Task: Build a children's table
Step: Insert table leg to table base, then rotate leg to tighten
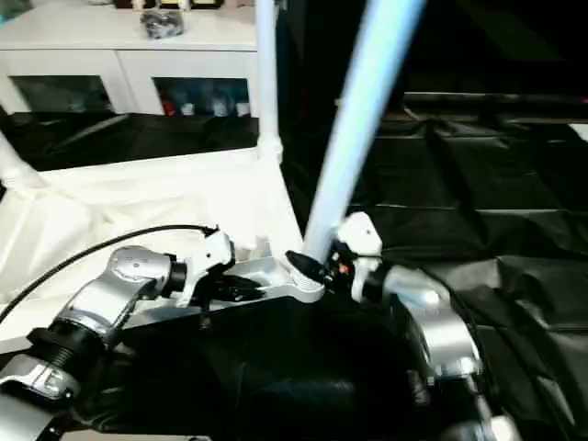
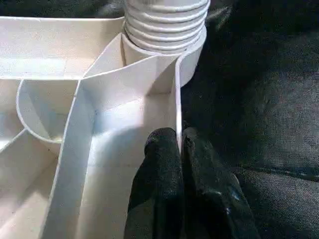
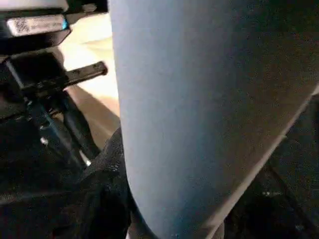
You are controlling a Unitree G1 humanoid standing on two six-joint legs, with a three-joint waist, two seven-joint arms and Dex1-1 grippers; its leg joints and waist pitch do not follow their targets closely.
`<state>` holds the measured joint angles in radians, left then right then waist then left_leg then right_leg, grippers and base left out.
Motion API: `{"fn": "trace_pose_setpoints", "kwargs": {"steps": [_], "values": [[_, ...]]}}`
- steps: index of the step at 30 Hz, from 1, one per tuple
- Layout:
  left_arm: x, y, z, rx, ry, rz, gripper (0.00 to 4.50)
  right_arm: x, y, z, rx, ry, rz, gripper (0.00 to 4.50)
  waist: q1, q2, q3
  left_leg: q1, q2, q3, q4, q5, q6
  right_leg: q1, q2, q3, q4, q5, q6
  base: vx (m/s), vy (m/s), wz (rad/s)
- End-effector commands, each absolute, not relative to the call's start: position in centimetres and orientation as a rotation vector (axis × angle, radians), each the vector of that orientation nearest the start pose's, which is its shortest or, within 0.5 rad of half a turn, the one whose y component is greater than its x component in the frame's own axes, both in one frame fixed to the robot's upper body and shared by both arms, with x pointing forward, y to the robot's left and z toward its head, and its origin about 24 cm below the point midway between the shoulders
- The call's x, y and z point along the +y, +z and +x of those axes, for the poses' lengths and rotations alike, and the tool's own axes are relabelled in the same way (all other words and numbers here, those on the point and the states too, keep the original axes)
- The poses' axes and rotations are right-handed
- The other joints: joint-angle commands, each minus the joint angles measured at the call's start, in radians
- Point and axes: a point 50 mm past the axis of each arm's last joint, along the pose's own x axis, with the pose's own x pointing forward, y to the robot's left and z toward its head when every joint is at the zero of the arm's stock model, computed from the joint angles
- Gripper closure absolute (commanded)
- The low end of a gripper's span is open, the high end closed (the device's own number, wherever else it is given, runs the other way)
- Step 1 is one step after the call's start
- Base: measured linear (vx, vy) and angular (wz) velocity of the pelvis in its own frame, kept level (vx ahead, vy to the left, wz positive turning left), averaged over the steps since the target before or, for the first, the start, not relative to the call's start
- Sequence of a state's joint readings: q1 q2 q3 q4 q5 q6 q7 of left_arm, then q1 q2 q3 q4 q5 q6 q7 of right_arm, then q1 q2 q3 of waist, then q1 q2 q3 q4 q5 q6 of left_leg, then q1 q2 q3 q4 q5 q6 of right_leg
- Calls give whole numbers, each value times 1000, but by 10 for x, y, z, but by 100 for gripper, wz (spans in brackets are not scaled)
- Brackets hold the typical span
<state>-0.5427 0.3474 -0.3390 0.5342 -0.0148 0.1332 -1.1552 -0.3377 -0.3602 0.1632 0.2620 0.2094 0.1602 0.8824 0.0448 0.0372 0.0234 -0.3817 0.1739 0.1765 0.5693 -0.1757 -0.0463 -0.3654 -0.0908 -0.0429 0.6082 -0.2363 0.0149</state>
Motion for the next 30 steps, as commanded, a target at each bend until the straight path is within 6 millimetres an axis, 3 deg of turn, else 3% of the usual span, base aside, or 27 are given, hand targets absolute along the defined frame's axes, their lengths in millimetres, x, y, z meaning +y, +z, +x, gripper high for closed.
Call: {"fn": "trace_pose_setpoints", "kwargs": {"steps": [1, 3, 6, 7, 20, 30], "values": [[118, 40, 304, 480, -1375, 400, 450, -147, 15, 276, 453, 1036, -143, 260, 1, -5, -30, 17, 58, -19, -82, -321, 7, 12, -57, 40, -91, -220, -203, 0, 0, 0], [119, 41, 304, 479, -1374, 401, 450, -147, 14, 274, 472, 1065, -136, 260, 1, -13, -33, 15, 58, -18, -79, -290, 20, 17, -57, 39, -86, -165, -215, 0, 0, 0], [120, 42, 304, 479, -1376, 402, 450, -148, 13, 271, 490, 1104, -129, 260, 3, -13, -34, 16, 58, -17, -77, -275, 30, 18, -56, 38, -83, -127, -227, 0, 0, 0], [120, 42, 303, 479, -1382, 402, 450, -148, 12, 269, 501, 1127, -127, 260, 4, -6, -35, 16, 57, -18, -77, -275, 28, 19, -56, 37, -81, -122, -230, 0, 0, 0], [118, 50, 295, 432, -1532, 400, 450, -148, 10, 256, 516, 1317, -117, 260, 15, -6, -35, 20, 60, -17, -78, -299, 25, 21, -55, 36, -80, -112, -246, 0, 0, 0], [123, 52, 299, 435, -1497, 393, 450, -142, 5, 254, 477, 1305, -125, 260, 16, -2, -37, 19, 58, -17, -77, -284, 26, 23, -55, 34, -75, -61, -259, 0, 0, 0]]}}
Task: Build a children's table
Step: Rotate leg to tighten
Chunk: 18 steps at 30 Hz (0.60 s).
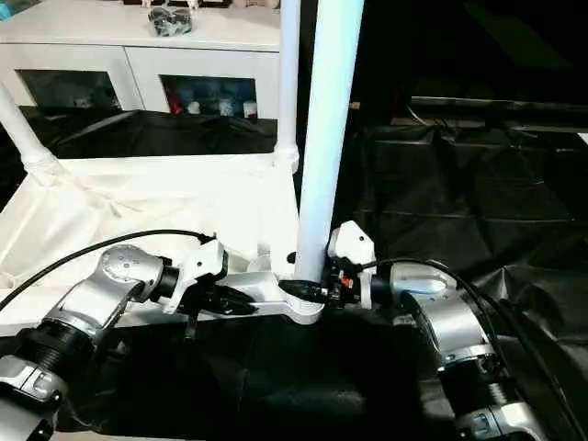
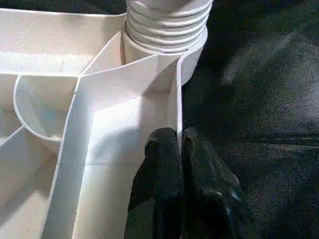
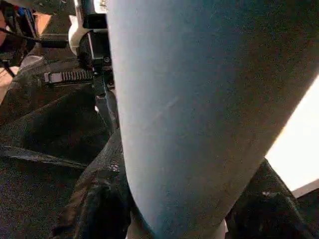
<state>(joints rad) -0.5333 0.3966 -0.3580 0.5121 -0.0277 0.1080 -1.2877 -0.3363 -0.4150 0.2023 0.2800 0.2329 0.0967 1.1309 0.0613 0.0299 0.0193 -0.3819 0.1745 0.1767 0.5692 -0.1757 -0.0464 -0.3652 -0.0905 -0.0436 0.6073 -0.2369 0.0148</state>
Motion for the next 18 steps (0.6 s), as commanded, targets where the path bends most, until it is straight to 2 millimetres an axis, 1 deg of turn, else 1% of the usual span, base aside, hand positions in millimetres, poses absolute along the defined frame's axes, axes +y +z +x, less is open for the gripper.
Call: {"fn": "trace_pose_setpoints", "kwargs": {"steps": [1, 2, 3, 4, 5, 6, 7, 8, 10, 11, 12, 13, 14, 15, 16, 17, 18], "values": [[124, 53, 299, 432, -1489, 387, 450, -141, 4, 257, 467, 1271, -127, 260, -1, 5, -32, 19, 58, -18, -77, -289, 26, 23, -55, 35, -75, -67, -258, 0, 0, 0], [123, 53, 300, 430, -1478, 377, 450, -142, 2, 263, 456, 1207, -138, 260, -2, 4, -32, 19, 57, -17, -78, -295, 24, 22, -55, 35, -75, -77, -258, 0, 0, 0], [122, 54, 301, 428, -1467, 367, 450, -142, 1, 268, 447, 1147, -146, 260, -4, 6, -28, 21, 56, -18, -81, -329, 9, 19, -57, 36, -81, -138, -254, 0, 0, 0], [122, 54, 302, 427, -1460, 364, 450, -142, 1, 270, 444, 1127, -145, 260, -8, 4, -24, 19, 56, -19, -84, -350, 0, 18, -58, 36, -83, -175, -249, 0, 0, 0], [121, 54, 303, 425, -1440, 355, 450, -142, 0, 276, 437, 1066, -140, 260, -15, 6, -20, 20, 55, -22, -88, -397, -18, 16, -59, 36, -88, -264, -231, 0, 0, 0], [119, 55, 305, 423, -1410, 343, 450, -142, -1, 282, 431, 991, -122, 260, -20, 5, -17, 24, 53, -27, -90, -445, -35, 13, -63, 36, -96, -367, -207, 0, 0, 0], [119, 55, 305, 423, -1410, 343, 450, -142, -1, 282, 431, 991, -122, 260, -20, 5, -17, 24, 53, -27, -90, -445, -35, 13, -63, 36, -96, -367, -207, 0, 0, 0], [117, 55, 307, 423, -1384, 334, 450, -141, -1, 286, 426, 945, -103, 260, -27, 4, -15, 24, 54, -34, -92, -479, -52, 8, -65, 37, -103, -463, -172, -51, 2, -11], [110, 57, 312, 417, -1323, 306, 450, -138, -2, 293, 422, 868, -69, 260, -32, 6, -14, 27, 54, -37, -93, -498, -59, 3, -65, 37, -108, -494, -156, -59, 11, -13], [103, 58, 316, 419, -1278, 292, 450, -135, -4, 297, 426, 817, -46, 260, -33, 7, -14, 30, 55, -37, -93, -508, -63, -2, -63, 38, -108, -493, -154, 0, 0, 0], [99, 58, 318, 424, -1247, 290, 450, -132, -5, 299, 431, 785, -35, 260, -34, 7, -14, 30, 54, -38, -93, -512, -65, -3, -63, 38, -109, -489, -156, 0, 0, 0], [95, 58, 320, 429, -1217, 295, 450, -130, -7, 301, 439, 757, -30, 260, -33, 7, -14, 33, 53, -38, -93, -516, -66, -5, -61, 37, -111, -482, -154, 0, 0, 0], [90, 58, 323, 434, -1168, 286, 450, -127, -10, 302, 452, 726, -23, 260, -35, 8, -15, 30, 53, -37, -93, -508, -66, -3, -61, 38, -108, -451, -161, 0, 0, 0], [83, 58, 327, 442, -1105, 265, 450, -124, -12, 305, 463, 690, -16, 260, -36, 7, -13, 28, 53, -36, -94, -505, -65, -2, -61, 37, -108, -442, -164, 0, 0, 0], [81, 59, 328, 443, -1084, 259, 450, -122, -13, 305, 466, 679, -15, 260, -34, 7, -14, 33, 53, -33, -92, -504, -65, -6, -59, 38, -109, -425, -170, 0, 0, 0], [77, 59, 330, 446, -1042, 246, 450, -120, -14, 307, 472, 656, -14, 261, -34, 8, -15, 35, 52, -31, -90, -500, -66, -7, -58, 38, -107, -410, -175, 0, 0, 0], [69, 58, 334, 449, -962, 219, 450, -116, -17, 309, 480, 608, -5, 261, -35, 6, -16, 32, 50, -29, -90, -471, -56, -2, -57, 37, -108, -374, -186, 0, 0, 0]]}}
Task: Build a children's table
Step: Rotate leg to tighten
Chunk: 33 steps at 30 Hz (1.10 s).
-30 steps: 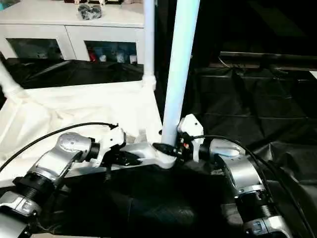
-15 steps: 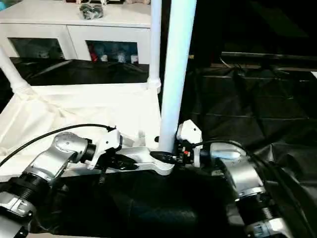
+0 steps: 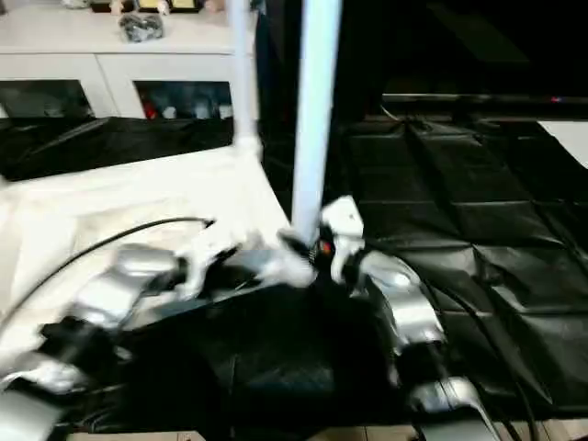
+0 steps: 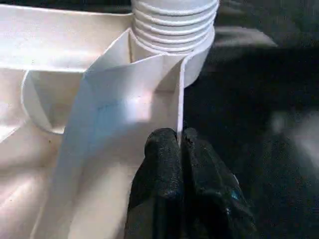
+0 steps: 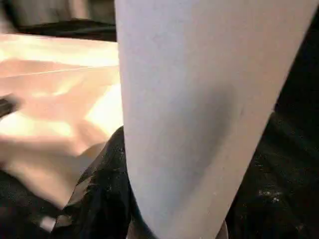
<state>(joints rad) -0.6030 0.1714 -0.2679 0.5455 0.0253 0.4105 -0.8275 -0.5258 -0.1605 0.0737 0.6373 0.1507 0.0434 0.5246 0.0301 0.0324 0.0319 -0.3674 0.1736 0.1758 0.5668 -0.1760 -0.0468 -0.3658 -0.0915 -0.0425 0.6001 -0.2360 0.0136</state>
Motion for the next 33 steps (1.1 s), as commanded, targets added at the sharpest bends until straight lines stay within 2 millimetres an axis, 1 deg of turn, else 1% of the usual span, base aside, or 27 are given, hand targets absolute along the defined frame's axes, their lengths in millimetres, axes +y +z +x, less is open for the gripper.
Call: {"fn": "trace_pose_setpoints", "kwargs": {"steps": [1, 2, 3, 5, 6, 7, 9, 11, 12, 14, 15, 17, 19, 20, 21, 22, 24, 25, 27, 28, 29, 30, 31, 32, 33], "values": [[65, 58, 336, 451, -922, 206, 450, -113, -18, 311, 485, 584, 0, 261, -4, 4, -28, 17, 50, -28, -87, -471, -56, -1, -56, 36, -100, -375, -185, 0, 0, 0], [61, 57, 338, 448, -881, 195, 450, -110, -19, 312, 493, 566, 10, 261, -1, 5, -29, 15, 49, -27, -86, -449, -45, 1, -55, 35, -101, -347, -188, 0, 0, 0], [61, 57, 338, 448, -881, 195, 450, -110, -19, 312, 493, 566, 10, 261, 0, 4, -31, 16, 50, -26, -86, -445, -41, 2, -55, 35, -103, -339, -187, 0, 0, 0], [59, 57, 339, 447, -856, 189, 450, -107, -20, 312, 498, 555, 17, 261, 3, 1, -34, 8, 49, -24, -86, -398, -20, 10, -53, 34, -98, -271, -193, 0, 0, 0], [58, 56, 339, 451, -848, 191, 450, -105, -21, 312, 507, 560, 21, 261, 4, 3, -35, 9, 49, -22, -84, -389, -12, 9, -53, 34, -98, -252, -199, 0, 0, 0], [58, 55, 338, 456, -847, 192, 450, -103, -22, 312, 514, 563, 24, 261, 4, 3, -35, 9, 49, -22, -84, -389, -12, 9, -53, 34, -98, -252, -199, 0, 0, 0], [58, 54, 337, 463, -855, 196, 450, -101, -23, 312, 526, 571, 29, 261, 4, 2, -34, 7, 47, -21, -84, -388, -3, 11, -55, 33, -101, -279, -193, 0, 0, 0], [59, 54, 335, 468, -873, 199, 450, -97, -25, 312, 552, 594, 25, 261, 4, 3, -35, 9, 48, -22, -85, -395, -2, 8, -55, 33, -103, -308, -185, 0, 0, 0], [59, 54, 334, 472, -870, 200, 450, -96, -26, 312, 559, 599, 23, 261, 3, 0, -34, 8, 48, -22, -86, -401, -2, 8, -55, 33, -104, -321, -182, 0, 0, 0], [59, 53, 335, 476, -860, 201, 450, -94, -26, 312, 570, 603, 26, 261, 0, 3, -31, 9, 49, -26, -89, -437, -15, 4, -57, 32, -107, -389, -167, 0, 0, 0], [59, 53, 335, 476, -858, 201, 450, -93, -26, 312, 574, 604, 27, 261, -1, 3, -31, 9, 49, -27, -90, -444, -17, 3, -56, 31, -109, -399, -162, 0, 0, 0], [59, 54, 335, 473, -862, 202, 450, -94, -27, 313, 598, 595, 2, 261, -2, 3, -30, 13, 48, -29, -90, -477, -26, -3, -57, 32, -115, -441, -147, 0, 0, 0], [58, 55, 334, 457, -885, 200, 450, -93, -24, 315, 581, 597, 9, 261, -3, 3, -30, 12, 49, -31, -93, -481, -28, -3, -57, 32, -115, -442, -139, 0, 0, 0], [57, 56, 334, 448, -898, 203, 450, -94, -22, 317, 567, 601, 19, 261, -3, 4, -30, 13, 50, -31, -94, -485, -29, -5, -56, 33, -116, -435, -139, 0, 0, 0], [57, 57, 334, 447, -901, 204, 450, -94, -21, 318, 565, 602, 21, 226, -4, 4, -30, 13, 50, -30, -94, -488, -30, -5, -56, 33, -116, -432, -140, 0, 0, 0], [56, 58, 332, 427, -935, 220, 450, -94, -17, 320, 543, 612, 33, 226, -4, 4, -31, 12, 50, -30, -95, -487, -30, -4, -55, 32, -115, -421, -141, 0, 0, 0], [55, 59, 331, 416, -960, 229, 450, -94, -12, 323, 522, 625, 32, 189, -4, 5, -34, 9, 50, -31, -95, -476, -28, -1, -56, 32, -113, -396, -147, 0, 0, 0], [56, 59, 331, 418, -962, 228, 450, -95, -11, 324, 516, 631, 27, 186, -4, 6, -37, 9, 52, -29, -96, -451, -27, 1, -56, 32, -110, -349, -159, 0, 0, 0], [56, 60, 329, 410, -989, 229, 450, -94, -5, 327, 491, 652, 31, 170, -3, 5, -36, 8, 52, -23, -95, -417, -17, 4, -53, 32, -104, -269, -187, 0, 0, 0], [56, 62, 327, 397, -1016, 234, 450, -95, -1, 329, 472, 669, 38, 156, -2, 5, -38, 6, 52, -23, -94, -406, -13, 8, -54, 32, -101, -253, -192, 0, 0, 0], [56, 62, 327, 390, -1031, 237, 450, -95, 2, 330, 463, 678, 40, 156, -2, 4, -38, 0, 51, -22, -93, -382, -1, 14, -55, 31, -99, -237, -196, 0, 0, 0], [57, 62, 326, 395, -1041, 235, 450, -95, 5, 331, 449, 695, 42, 156, -3, 10, -39, 0, 52, -23, -93, -370, 1, 15, -55, 31, -98, -225, -198, 0, 0, 0], [59, 63, 324, 391, -1060, 239, 450, -95, 10, 332, 434, 715, 40, 135, -3, 7, -42, 3, 52, -20, -90, -353, 7, 13, -53, 31, -97, -200, -205, 0, 0, 0], [59, 63, 324, 389, -1071, 243, 450, -96, 12, 333, 425, 727, 38, 135, -1, 6, -44, 4, 53, -19, -87, -330, 14, 15, -52, 31, -93, -161, -218, 0, 0, 0], [61, 63, 323, 388, -1084, 243, 450, -97, 17, 334, 410, 749, 33, 127, -1, 7, -46, 0, 52, -17, -85, -295, 24, 19, -52, 30, -89, -117, -230, 0, 0, 0]]}}
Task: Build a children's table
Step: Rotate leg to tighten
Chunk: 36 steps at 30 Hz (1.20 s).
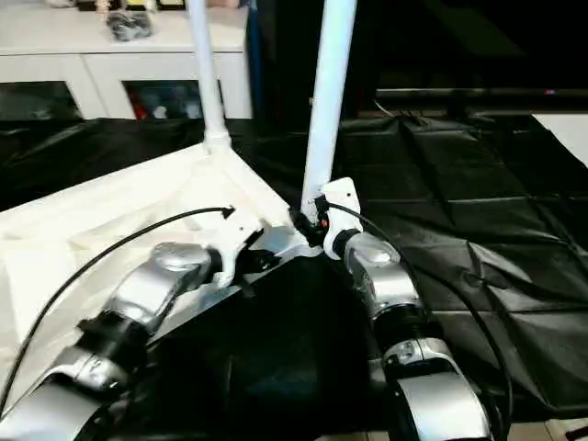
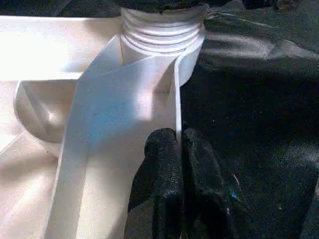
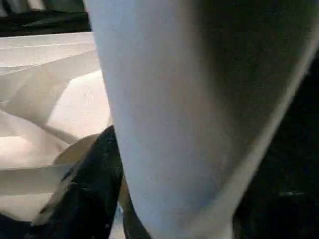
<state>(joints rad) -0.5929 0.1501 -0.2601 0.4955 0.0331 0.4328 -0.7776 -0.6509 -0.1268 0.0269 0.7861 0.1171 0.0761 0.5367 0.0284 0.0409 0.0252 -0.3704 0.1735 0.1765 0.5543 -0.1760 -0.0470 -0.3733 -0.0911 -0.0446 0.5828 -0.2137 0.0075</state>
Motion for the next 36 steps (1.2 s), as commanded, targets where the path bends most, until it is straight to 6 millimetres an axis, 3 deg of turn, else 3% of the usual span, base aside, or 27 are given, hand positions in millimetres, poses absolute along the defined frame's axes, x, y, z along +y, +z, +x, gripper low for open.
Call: {"fn": "trace_pose_setpoints", "kwargs": {"steps": [1, 4, 6, 7, 10, 15, 23, 30, 36], "values": [[62, 64, 321, 383, -1107, 245, 450, -98, 22, 335, 390, 782, 20, 111, 3, 1, -39, 5, 52, -16, -70, -282, 29, 26, -52, 32, -70, -120, -230, 0, 0, 0], [65, 64, 318, 387, -1147, 251, 450, -100, 29, 334, 370, 838, -2, 100, 8, 0, -48, -1, 49, -13, -55, -158, 73, 36, -51, 29, -51, 53, -263, 0, 0, 0], [68, 64, 315, 389, -1185, 257, 450, -104, 34, 332, 365, 893, -34, 74, 11, 2, -53, 0, 49, -11, -43, -76, 115, 34, -49, 26, -40, 176, -287, 0, 0, 0], [70, 64, 313, 384, -1209, 260, 450, -106, 36, 330, 366, 925, -46, 74, 13, 3, -52, 0, 50, -11, -44, -72, 121, 35, -48, 24, -39, 185, -293, 0, 0, 0], [75, 64, 311, 383, -1252, 276, 450, -115, 41, 323, 369, 1014, -81, 74, 18, 3, -50, -1, 52, -9, -41, -86, 136, 36, -48, 22, -38, 175, -299, 0, 0, 0], [87, 66, 302, 380, -1387, 309, 450, -139, 48, 302, 421, 1176, -179, 74, 42, 3, -45, 6, 58, -9, -45, -145, 105, 35, -48, 23, -44, 52, -280, 0, 0, 0], [95, 64, 297, 393, -1476, 350, 450, -147, 48, 293, 468, 1210, -219, 88, 52, 9, -43, 6, 57, -8, -45, -173, 73, 29, -52, 28, -45, -15, -270, 0, 0, 0], [94, 64, 295, 391, -1500, 347, 450, -138, 49, 289, 448, 1236, -201, 153, 55, 9, -49, 6, 54, -9, -38, -123, 81, 31, -49, 27, -34, 64, -280, 0, 0, 0], [95, 62, 294, 396, -1504, 348, 450, -137, 46, 286, 460, 1245, -194, 169, 56, 6, -50, 5, 53, -9, -35, -112, 91, 32, -49, 25, -32, 68, -284, 0, 0, 0]]}}
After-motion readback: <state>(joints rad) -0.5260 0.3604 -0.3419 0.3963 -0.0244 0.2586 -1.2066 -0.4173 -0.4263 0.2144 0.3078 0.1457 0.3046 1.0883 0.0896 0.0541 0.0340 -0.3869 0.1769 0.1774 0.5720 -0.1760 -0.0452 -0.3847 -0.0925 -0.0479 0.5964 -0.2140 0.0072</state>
